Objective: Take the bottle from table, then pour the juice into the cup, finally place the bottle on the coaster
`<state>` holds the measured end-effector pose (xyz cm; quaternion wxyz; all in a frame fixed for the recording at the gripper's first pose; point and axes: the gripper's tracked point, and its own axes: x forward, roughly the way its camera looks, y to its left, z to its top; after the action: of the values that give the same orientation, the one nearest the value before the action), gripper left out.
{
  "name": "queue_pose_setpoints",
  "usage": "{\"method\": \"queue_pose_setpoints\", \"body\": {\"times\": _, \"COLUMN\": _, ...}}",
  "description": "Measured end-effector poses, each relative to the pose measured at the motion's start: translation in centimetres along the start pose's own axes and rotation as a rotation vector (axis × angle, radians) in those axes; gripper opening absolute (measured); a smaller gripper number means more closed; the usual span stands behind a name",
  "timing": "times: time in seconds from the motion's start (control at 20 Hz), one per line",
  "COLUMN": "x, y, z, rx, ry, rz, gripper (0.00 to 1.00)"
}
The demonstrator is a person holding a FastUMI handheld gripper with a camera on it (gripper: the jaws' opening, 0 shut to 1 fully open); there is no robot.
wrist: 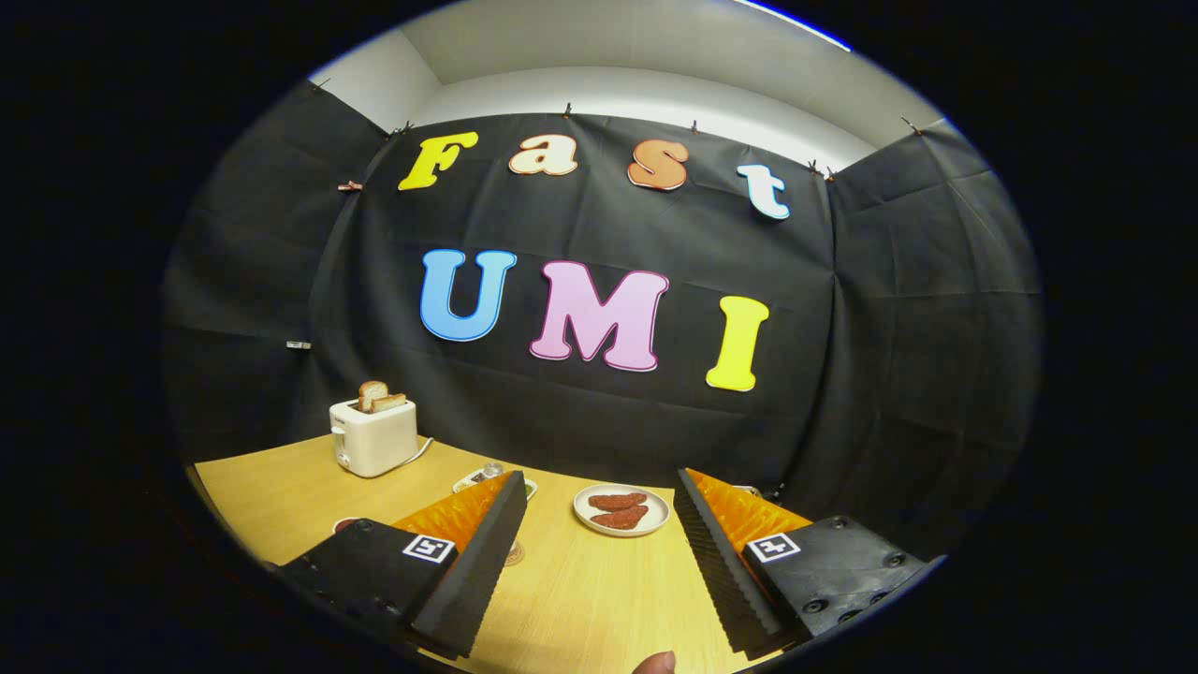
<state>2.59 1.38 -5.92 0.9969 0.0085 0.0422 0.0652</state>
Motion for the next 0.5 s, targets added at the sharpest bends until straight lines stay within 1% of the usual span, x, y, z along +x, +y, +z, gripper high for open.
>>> {"method": "queue_pose_setpoints", "body": {"times": 0.35, "x": -2.2, "y": -3.2, "z": 0.9, "rx": -0.032, "ry": -0.015, "rz": 0.016, "gripper": 0.97}}
{"method": "queue_pose_setpoints", "body": {"times": 0.5, "x": -2.9, "y": -4.5, "z": 0.2, "rx": -0.021, "ry": -0.014, "rz": 0.03, "gripper": 0.97}}
